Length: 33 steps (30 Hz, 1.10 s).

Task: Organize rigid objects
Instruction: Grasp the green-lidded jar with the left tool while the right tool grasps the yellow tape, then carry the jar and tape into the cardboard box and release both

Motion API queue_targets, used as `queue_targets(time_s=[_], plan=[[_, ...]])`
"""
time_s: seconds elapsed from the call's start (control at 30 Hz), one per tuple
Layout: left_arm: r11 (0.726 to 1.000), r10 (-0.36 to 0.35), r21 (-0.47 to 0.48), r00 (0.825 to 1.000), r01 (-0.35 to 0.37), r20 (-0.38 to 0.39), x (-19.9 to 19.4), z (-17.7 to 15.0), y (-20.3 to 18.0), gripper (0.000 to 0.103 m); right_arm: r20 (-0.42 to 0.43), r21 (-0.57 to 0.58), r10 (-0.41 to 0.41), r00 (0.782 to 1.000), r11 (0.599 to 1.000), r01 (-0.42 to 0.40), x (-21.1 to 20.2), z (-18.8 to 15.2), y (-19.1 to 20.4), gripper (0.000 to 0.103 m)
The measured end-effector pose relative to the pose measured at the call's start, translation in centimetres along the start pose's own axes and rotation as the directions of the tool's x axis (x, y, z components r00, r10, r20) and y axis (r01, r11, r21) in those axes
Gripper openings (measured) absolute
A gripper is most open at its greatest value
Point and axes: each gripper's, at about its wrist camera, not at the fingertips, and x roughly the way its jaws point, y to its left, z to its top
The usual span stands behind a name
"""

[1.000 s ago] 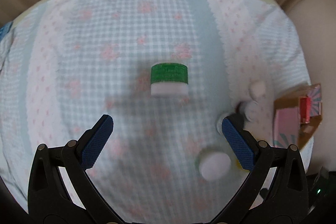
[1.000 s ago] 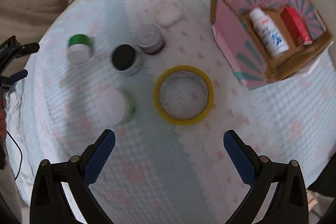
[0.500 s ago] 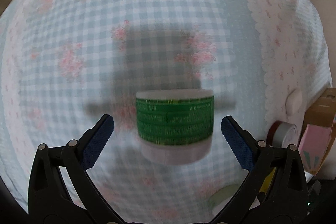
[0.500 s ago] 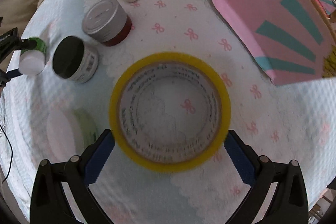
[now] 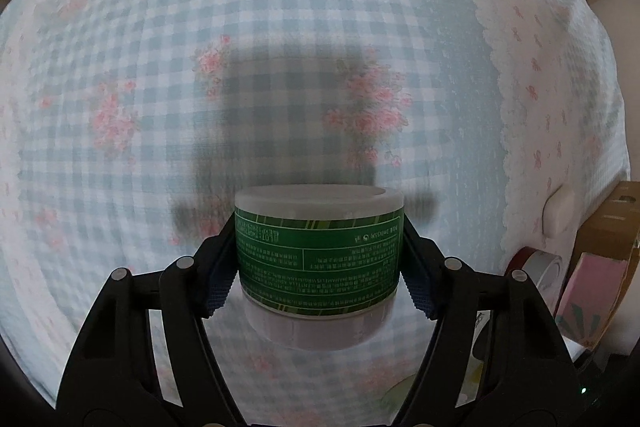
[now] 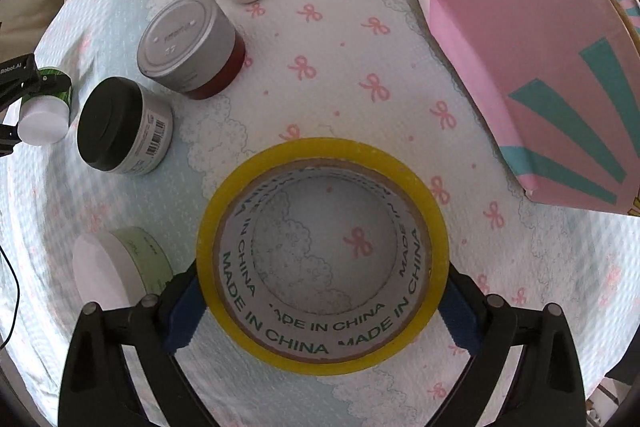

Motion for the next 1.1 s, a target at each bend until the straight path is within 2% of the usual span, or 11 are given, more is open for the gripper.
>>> queue_targets(time_s=[0.2,0.43,0.63,0.83,1.1], plan=[[1.000,0.007,0.008,0.999,-0.007,0.044,-2.2,-1.7,0.5,0.068,0.030,-0.009,0.017,0.999,1.000,-0.017,-0.7,-0.1,-0.4,0.097],[1.000,-0.015,0.025,0.993,0.012,0.114,-7.3,-5.5,-0.2,0.068,0.113,-0.036,0.049,0.992,0.998,-0.045,-4.7,-1.3,-1.0,0.097],[0.998,-0.041,0.061,0.984,0.031,0.171,-14.0,-10.1,-2.6,0.068,0.169,-0.046,0.094,0.981,0.995,-0.087,-10.8,-3.1,-2.2,0.097],[0.993,-0.102,0.078,0.969,0.086,0.225,-21.0,-15.4,-4.9,0.068,0.232,-0.091,0.125,0.965,0.990,-0.107,-19.1,-5.6,-3.2,0.097],[0.979,-0.189,0.124,0.944,0.160,0.271,-26.7,-21.8,-10.4,0.068,0.304,-0.128,0.151,0.941,0.985,-0.116,-27.8,-6.8,-6.3,0.097]])
